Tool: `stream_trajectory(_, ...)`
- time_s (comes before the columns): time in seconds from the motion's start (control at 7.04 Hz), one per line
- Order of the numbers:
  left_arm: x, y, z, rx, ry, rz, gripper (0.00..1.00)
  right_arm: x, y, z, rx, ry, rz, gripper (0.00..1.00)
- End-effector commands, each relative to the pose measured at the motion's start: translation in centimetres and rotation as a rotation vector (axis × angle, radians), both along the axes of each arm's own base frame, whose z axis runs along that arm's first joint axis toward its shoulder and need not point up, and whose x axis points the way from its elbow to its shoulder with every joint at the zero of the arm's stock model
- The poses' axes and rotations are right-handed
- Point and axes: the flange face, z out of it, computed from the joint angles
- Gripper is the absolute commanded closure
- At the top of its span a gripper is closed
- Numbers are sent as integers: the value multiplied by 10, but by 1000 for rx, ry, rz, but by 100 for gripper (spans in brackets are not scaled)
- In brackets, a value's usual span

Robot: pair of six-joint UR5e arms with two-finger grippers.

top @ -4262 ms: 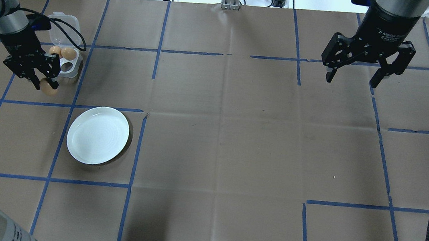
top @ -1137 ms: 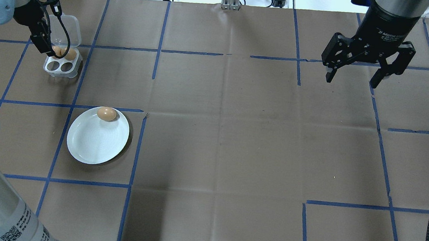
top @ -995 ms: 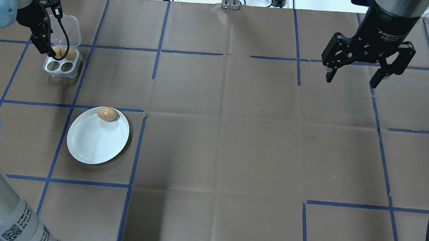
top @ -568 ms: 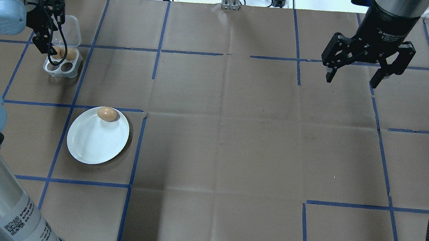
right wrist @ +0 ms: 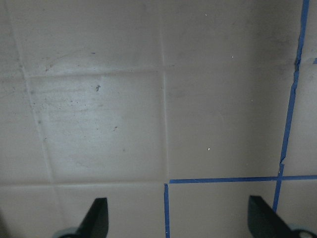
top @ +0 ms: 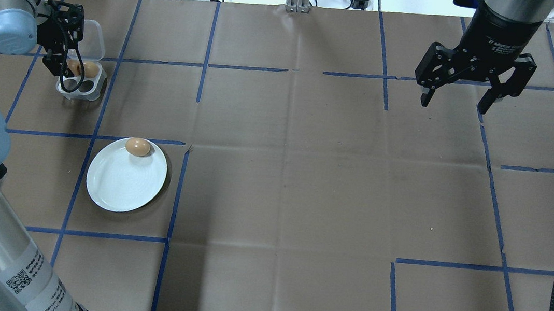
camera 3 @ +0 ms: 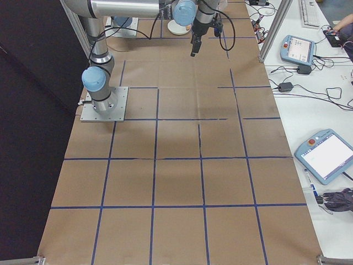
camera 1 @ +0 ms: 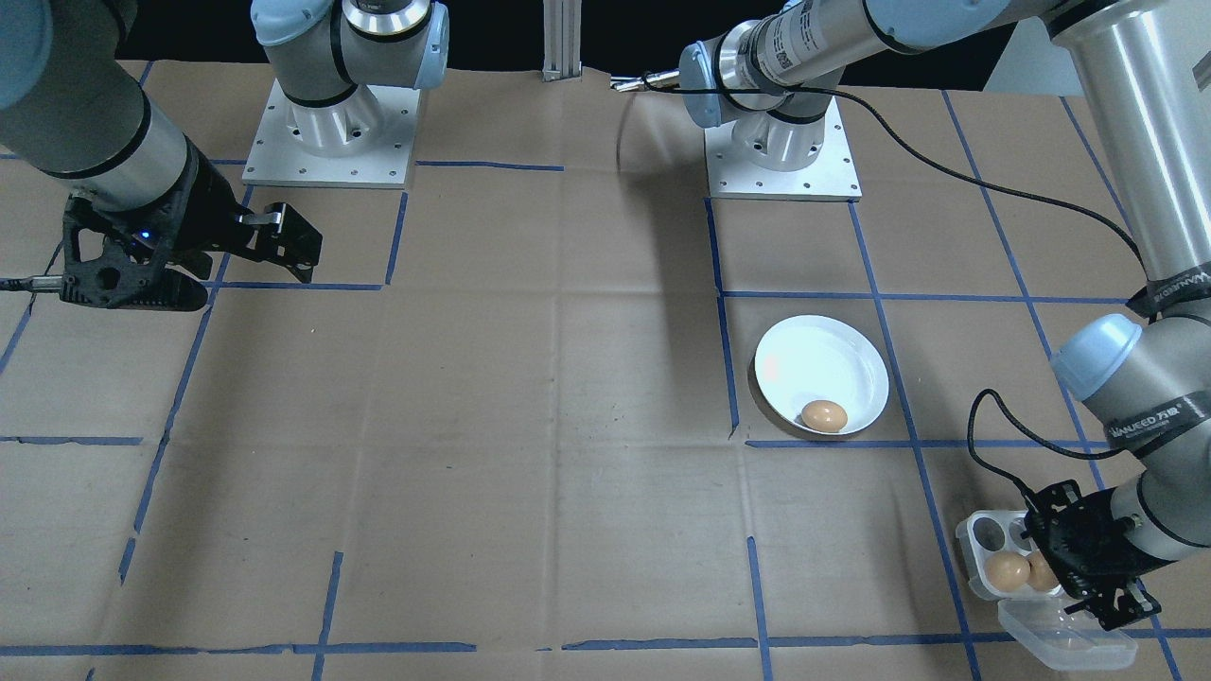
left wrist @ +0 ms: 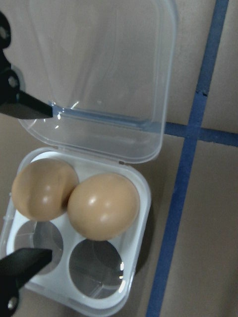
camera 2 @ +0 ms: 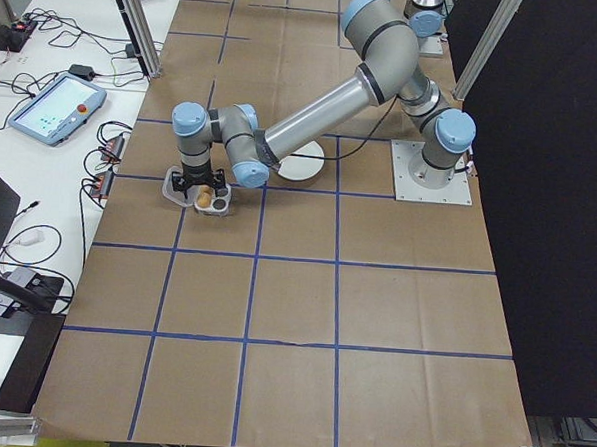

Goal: Place egg on plate

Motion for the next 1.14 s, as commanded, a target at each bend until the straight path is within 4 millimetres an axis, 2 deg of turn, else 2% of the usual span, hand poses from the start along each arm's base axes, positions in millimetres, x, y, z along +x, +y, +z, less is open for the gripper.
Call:
stream_trajectory(0.0, 1, 0, -7, 10, 3, 0, 9, 0, 0, 1, -1, 1, 0, 0)
stream_trajectory(0.14, 2, -2, -19, 22, 10, 0, 9, 0, 0, 1, -1, -1, 0, 0)
stream_trajectory(0.28, 3, -2, -18, 21, 10, 0, 9, 0, 0, 1, -1, 1, 0, 0)
stream_trajectory(0.43, 2, -1, -20, 25, 10, 2, 13, 0, 0, 0, 0, 1, 0, 0)
stream_trajectory(0.71, 3, -1, -19, 24, 8, 2, 37, 0, 0, 0, 0, 1, 0, 0)
stream_trajectory(0.99, 3, -1, -15, 19, 6, 5, 69, 0, 0, 0, 0, 1, 0, 0)
